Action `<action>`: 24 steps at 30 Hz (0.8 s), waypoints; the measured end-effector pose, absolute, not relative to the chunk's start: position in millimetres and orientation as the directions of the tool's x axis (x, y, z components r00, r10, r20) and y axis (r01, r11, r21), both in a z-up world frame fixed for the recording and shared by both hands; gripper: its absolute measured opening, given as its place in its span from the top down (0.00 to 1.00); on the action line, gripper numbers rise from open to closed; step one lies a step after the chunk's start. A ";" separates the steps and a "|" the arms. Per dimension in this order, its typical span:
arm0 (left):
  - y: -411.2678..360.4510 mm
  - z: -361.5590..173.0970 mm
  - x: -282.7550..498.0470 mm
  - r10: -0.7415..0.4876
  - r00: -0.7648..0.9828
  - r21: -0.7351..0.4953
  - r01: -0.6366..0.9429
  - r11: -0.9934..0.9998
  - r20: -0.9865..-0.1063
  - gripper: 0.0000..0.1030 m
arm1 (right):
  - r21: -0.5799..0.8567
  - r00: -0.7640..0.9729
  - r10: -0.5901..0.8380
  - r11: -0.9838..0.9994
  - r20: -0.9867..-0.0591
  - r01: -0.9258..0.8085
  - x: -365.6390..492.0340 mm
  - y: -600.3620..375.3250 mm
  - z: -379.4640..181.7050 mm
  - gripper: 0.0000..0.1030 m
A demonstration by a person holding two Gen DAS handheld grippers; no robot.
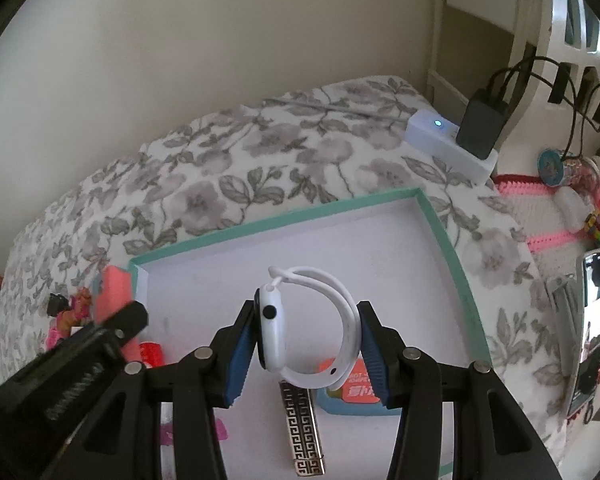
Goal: Organize rigid objects
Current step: 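Carry the pink-blue case with the left tool into the tray while the right tool carries the smartwatch, then open both tools to release the case and smartwatch in the tray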
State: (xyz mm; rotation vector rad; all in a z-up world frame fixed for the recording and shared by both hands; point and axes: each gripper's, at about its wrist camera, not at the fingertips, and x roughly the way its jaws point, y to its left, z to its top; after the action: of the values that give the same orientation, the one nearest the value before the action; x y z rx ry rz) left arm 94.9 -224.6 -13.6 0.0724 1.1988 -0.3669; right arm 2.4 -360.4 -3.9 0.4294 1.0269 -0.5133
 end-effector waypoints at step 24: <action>-227.5 -39.2 95.3 -0.216 0.261 -0.122 0.335 0.934 -0.941 0.56 | 0.055 0.316 -0.163 0.811 -0.935 0.582 5.7 -357.3 -45.4 0.49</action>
State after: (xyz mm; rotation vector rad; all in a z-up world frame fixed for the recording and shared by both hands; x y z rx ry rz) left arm 95.3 -227.5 -39.2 0.1101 1.2532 -0.3743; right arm 5.7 -357.3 -45.4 0.4224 1.1531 -0.5098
